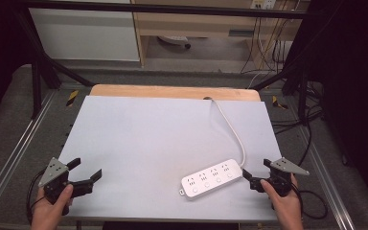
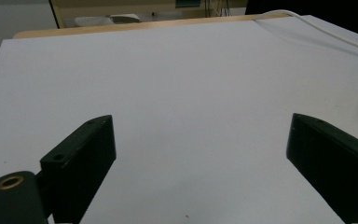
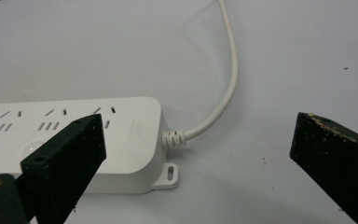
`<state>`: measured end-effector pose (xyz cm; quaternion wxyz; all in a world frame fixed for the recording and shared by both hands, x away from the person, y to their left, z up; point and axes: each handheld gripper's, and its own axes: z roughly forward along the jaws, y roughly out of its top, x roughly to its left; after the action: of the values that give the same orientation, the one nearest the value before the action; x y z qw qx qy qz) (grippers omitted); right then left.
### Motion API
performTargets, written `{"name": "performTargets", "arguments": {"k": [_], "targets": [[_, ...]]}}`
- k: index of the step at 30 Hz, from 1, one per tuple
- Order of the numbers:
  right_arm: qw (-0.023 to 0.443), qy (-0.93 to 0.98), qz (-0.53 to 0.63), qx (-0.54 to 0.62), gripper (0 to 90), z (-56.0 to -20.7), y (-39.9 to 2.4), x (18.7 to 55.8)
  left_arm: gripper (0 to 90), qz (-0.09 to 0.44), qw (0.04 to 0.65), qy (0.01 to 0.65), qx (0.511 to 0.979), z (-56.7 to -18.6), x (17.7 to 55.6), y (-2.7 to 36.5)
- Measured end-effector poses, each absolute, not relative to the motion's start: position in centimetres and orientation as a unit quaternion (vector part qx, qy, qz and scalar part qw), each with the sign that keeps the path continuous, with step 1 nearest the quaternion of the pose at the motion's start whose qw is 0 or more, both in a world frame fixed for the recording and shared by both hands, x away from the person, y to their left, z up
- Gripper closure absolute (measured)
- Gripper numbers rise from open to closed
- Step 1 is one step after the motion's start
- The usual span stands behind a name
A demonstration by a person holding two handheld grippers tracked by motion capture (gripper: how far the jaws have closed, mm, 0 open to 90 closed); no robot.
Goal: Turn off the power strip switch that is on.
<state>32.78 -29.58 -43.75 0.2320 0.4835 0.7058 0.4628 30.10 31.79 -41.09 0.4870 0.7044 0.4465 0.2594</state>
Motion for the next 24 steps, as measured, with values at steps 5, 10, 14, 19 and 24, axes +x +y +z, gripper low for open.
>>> {"name": "performTargets", "arguments": {"k": [5, 10, 14, 19, 24], "targets": [[0.227, 0.707, 0.465, 0.481, 3.5, -43.6, -29.3, 32.7, 8.0, 0.261, 0.486, 0.446, 0.705, -41.1, 30.2, 31.8], [0.228, 0.702, 0.47, 0.484, 3.4, -43.2, -28.9, 32.6, 7.0, 0.26, 0.487, 0.452, 0.7, -41.2, 30.2, 32.0], [0.235, 0.702, 0.468, 0.483, 3.8, -42.7, -28.6, 32.5, 6.7, 0.26, 0.488, 0.452, 0.7, -41.2, 30.2, 32.0], [0.245, 0.708, 0.459, 0.478, 4.6, -41.2, -27.4, 32.2, 6.2, 0.256, 0.489, 0.447, 0.704, -41.2, 30.2, 31.7], [0.234, 0.704, 0.482, 0.466, 9.2, -39.9, -26.6, 32.0, 6.1, 0.252, 0.49, 0.445, 0.706, -41.1, 30.1, 31.6]]}}
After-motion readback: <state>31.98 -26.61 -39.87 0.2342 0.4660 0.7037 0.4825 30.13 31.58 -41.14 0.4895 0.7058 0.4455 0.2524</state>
